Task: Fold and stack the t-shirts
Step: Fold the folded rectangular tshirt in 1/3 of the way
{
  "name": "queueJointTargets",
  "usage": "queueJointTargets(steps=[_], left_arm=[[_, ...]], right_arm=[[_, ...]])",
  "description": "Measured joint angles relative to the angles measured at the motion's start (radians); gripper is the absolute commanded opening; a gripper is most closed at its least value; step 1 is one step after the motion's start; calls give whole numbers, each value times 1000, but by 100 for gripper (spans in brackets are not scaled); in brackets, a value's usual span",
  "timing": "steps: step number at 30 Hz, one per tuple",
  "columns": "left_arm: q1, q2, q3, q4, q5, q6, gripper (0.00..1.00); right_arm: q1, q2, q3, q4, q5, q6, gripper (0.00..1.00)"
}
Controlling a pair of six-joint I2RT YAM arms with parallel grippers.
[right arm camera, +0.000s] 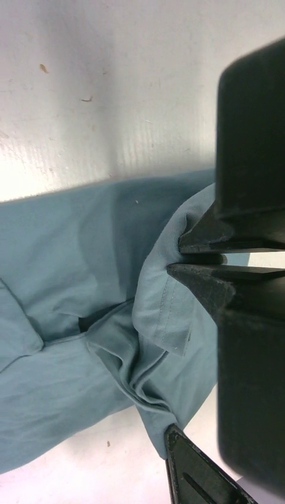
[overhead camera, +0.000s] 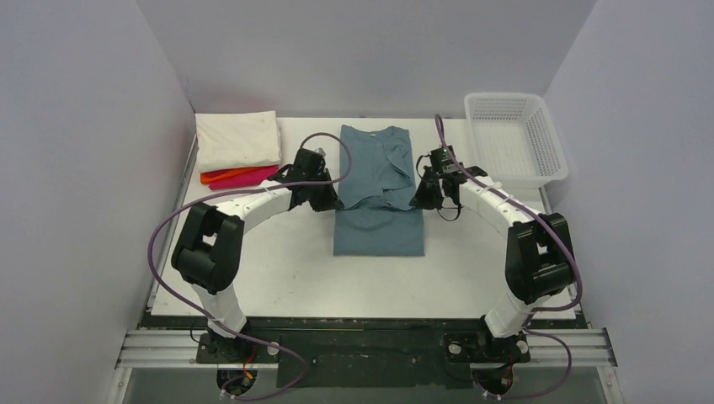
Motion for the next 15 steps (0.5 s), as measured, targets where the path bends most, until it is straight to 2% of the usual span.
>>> queueJointTargets(steps=[9,11,12,13,14,15], left_arm=[[23,87,63,-11,-17,8,0],[23,114,82,-17,-20,9,0],[23,126,89,-20,-24,9,4],[23,132,93,-27,-29,9,17],[23,141,100,-34,-33,9,23],[23,148,109,-45,-37,11,43]], right_arm=[[-51,114,62,20,-41,-3,0],[-58,134,62,27,-43,0,4],[-61,146,64,31,-45,2,16],[-65,161,70,33,-48,5,23],[-69,179,77,39,-52,10,36],[-73,195,87,43,-52,14,41]])
